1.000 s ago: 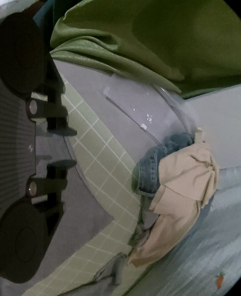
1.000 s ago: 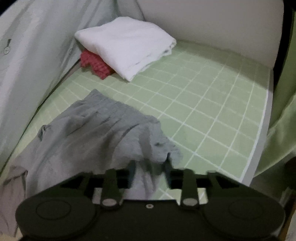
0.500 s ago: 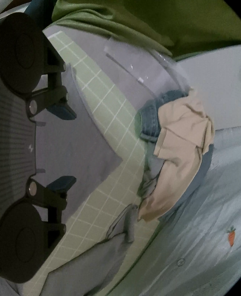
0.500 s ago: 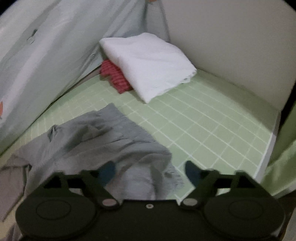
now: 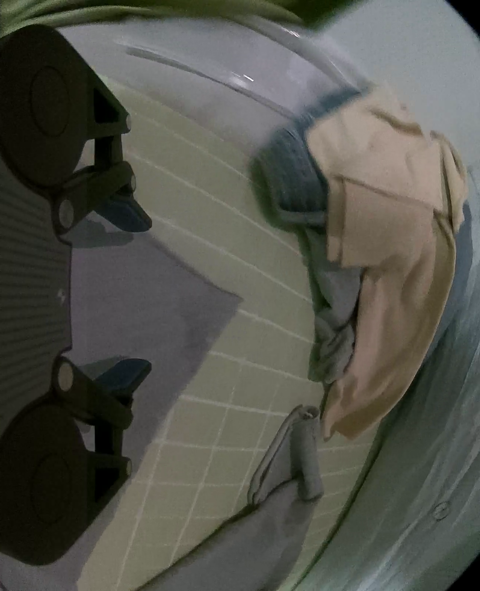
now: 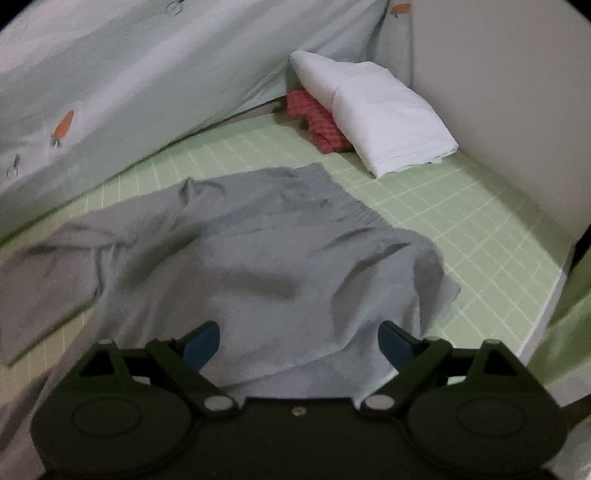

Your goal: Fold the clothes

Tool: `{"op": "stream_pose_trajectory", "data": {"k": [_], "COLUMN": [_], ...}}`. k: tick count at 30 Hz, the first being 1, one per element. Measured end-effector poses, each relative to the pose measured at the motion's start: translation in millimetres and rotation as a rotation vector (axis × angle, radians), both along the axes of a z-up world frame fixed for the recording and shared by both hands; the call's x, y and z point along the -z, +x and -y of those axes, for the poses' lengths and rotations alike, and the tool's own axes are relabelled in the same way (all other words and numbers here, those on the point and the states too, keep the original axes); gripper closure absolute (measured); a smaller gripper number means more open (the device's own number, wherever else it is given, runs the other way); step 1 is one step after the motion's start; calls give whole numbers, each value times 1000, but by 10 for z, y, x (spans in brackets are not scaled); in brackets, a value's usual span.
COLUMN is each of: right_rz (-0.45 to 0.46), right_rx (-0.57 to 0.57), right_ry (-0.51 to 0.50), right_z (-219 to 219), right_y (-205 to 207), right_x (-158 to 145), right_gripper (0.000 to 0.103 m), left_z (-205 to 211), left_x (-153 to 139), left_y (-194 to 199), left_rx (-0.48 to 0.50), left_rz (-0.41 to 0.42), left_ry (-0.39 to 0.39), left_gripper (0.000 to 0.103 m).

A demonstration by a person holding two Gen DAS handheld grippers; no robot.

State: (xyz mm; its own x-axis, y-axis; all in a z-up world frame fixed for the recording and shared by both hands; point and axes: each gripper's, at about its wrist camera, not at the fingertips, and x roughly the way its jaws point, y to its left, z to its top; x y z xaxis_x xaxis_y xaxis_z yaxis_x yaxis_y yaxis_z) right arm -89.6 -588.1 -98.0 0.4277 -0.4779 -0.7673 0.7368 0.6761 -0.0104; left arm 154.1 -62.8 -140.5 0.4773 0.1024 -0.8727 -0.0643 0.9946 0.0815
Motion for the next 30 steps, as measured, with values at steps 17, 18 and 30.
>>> {"op": "stream_pose_trajectory", "data": {"k": [17, 18, 30], "right_rz": [-52, -51, -23], "right_rx": [24, 18, 24], "right_ry": [40, 42, 8], "right_z": [-1139, -1157, -505], "right_y": [208, 209, 49], "right_x": [3, -2, 44], "right_gripper": [10, 10, 0], "left_z": [-592, -723, -424], "left_x": [-29, -73, -282], "left_y": [339, 378, 72], "left_rx": [-8, -48, 9], "left_rz": [78, 80, 121], "left_ry": [-71, -82, -69], "left_gripper": [98, 98, 36]}}
